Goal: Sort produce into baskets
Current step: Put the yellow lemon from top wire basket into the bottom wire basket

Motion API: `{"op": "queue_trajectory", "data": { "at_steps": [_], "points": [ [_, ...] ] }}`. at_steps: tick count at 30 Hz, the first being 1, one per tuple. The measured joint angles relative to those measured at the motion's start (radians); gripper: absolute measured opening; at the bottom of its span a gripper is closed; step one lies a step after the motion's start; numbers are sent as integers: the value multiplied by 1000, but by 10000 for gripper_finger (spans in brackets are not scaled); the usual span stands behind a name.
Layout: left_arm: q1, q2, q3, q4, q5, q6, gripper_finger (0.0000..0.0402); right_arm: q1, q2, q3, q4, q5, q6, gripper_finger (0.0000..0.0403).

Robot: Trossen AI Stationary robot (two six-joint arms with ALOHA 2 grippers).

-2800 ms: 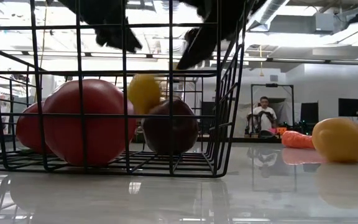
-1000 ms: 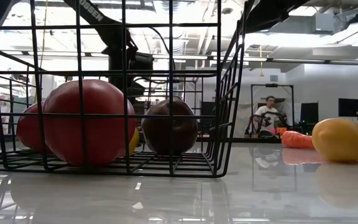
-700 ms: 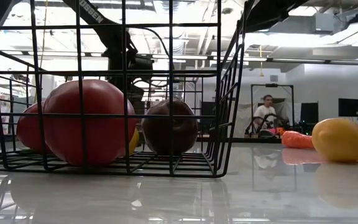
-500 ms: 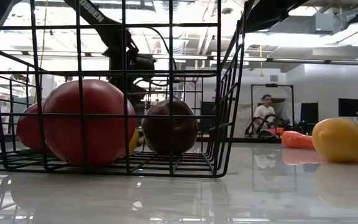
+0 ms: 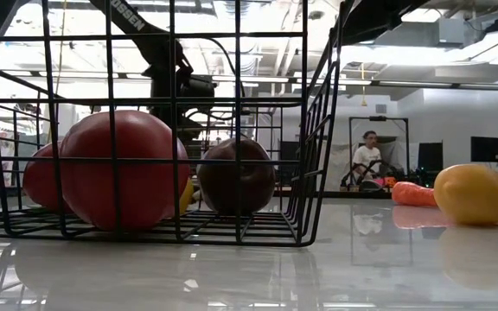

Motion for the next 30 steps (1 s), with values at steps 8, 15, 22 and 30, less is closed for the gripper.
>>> {"op": "queue_trajectory", "data": {
  "at_steps": [8,15,22,30],
  "points": [
    [0,0,12,-53,-13,20,191,0,0,0,1,0,0,336],
    [-34,-2,64,-130,-10,162,246,0,0,0,17,-8,-5,336],
    [-52,-2,66,-194,-7,280,249,0,0,0,16,-12,0,336],
    [-51,-2,66,-274,-38,447,235,-2,0,0,15,-25,-5,336]
  ]
}}
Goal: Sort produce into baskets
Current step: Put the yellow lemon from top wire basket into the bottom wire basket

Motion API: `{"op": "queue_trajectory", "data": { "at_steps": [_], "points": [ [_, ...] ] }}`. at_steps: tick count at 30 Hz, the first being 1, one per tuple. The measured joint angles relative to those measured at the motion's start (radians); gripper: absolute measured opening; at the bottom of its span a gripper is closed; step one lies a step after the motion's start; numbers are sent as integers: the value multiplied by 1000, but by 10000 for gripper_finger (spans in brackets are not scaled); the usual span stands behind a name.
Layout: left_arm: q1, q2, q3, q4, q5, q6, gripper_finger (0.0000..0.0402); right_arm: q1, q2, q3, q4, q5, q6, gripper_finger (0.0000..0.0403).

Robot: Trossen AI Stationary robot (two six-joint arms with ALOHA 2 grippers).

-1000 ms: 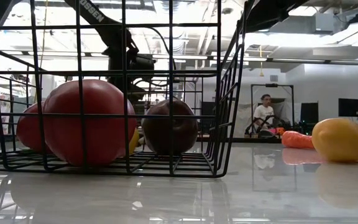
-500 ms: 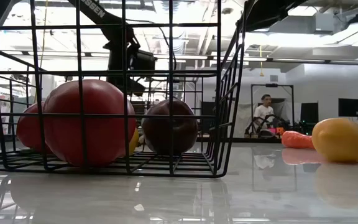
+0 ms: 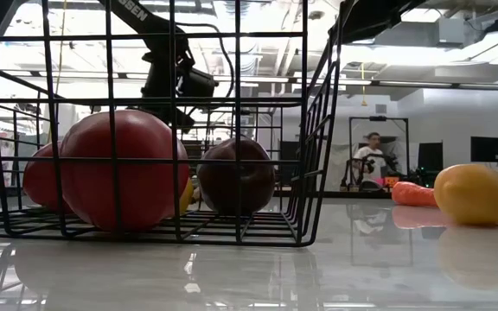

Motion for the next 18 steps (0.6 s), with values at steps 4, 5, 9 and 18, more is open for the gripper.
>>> {"op": "queue_trajectory", "data": {
  "at_steps": [4,5,9,18],
  "points": [
    [1,0,0,30,2,134,234,0,0,0,-1,0,-2,336],
    [1,0,0,41,2,185,234,0,0,0,-1,0,-3,336],
    [1,0,0,69,-23,390,234,0,0,0,-2,-1,-11,336],
    [-4,0,0,55,-24,771,233,0,0,0,-9,-1,-32,336]
  ]
}}
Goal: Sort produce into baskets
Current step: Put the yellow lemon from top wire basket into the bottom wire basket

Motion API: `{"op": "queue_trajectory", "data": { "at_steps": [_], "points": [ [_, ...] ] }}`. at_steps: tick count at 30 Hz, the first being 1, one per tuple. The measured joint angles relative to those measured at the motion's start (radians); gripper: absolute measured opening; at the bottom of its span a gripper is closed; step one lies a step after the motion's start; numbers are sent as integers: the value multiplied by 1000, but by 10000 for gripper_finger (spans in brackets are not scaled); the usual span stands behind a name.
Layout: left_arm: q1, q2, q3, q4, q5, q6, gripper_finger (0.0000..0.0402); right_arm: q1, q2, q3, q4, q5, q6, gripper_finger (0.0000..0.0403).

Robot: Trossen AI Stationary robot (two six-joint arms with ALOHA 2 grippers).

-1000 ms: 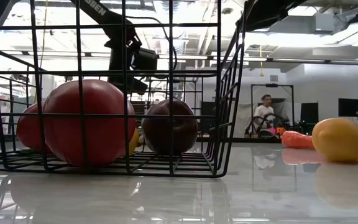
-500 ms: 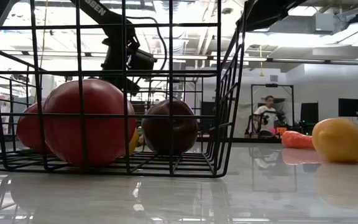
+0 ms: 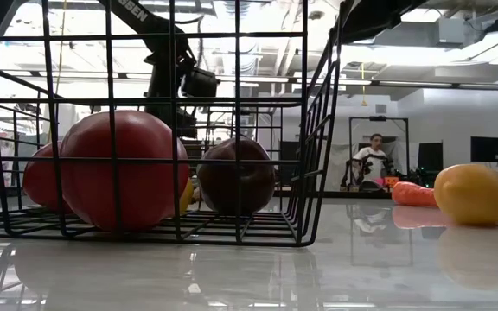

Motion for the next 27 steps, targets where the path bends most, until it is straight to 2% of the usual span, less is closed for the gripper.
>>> {"op": "queue_trajectory", "data": {
  "at_steps": [7,11,19,24,27],
  "points": [
    [-18,0,0,-84,8,127,233,-29,0,0,-7,0,-44,336],
    [-17,0,0,-79,71,159,233,-76,0,0,11,0,-70,336],
    [3,0,-1,-28,241,33,233,-161,0,0,4,-2,-78,336],
    [21,-1,-76,3,212,80,233,-183,0,0,4,-84,-72,336],
    [26,2,-129,33,193,161,233,-183,0,0,1,-101,-70,336]
  ]
}}
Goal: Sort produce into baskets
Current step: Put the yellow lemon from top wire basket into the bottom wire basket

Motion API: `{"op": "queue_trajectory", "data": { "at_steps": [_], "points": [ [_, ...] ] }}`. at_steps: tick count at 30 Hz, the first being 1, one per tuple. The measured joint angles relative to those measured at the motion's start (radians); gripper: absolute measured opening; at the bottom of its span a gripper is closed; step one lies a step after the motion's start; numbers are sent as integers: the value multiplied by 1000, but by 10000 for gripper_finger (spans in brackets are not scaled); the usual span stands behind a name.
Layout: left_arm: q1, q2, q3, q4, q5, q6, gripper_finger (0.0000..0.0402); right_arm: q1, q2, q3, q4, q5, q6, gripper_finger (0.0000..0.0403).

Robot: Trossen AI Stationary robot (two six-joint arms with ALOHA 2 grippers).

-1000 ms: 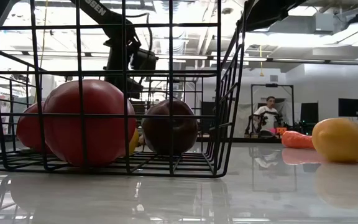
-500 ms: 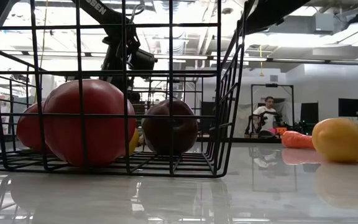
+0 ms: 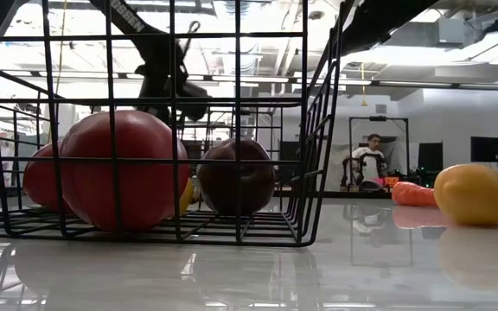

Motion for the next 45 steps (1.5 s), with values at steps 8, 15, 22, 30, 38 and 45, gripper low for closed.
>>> {"op": "queue_trajectory", "data": {
  "at_steps": [8,15,22,30,38,45],
  "points": [
    [-14,-1,-35,57,-95,61,233,-7,0,0,9,-8,-5,336],
    [-16,-1,-35,62,-196,10,233,-13,0,0,9,-38,-5,336],
    [-9,-1,-34,44,-223,-51,233,-15,0,0,9,-56,-7,336],
    [-9,-1,-34,71,-304,195,233,-19,0,0,9,-57,-6,336],
    [-13,-3,-33,333,-403,344,233,-19,0,0,3,-57,-6,336],
    [-12,-6,31,349,-300,264,233,-19,0,0,-1,-57,-6,336]
  ]
}}
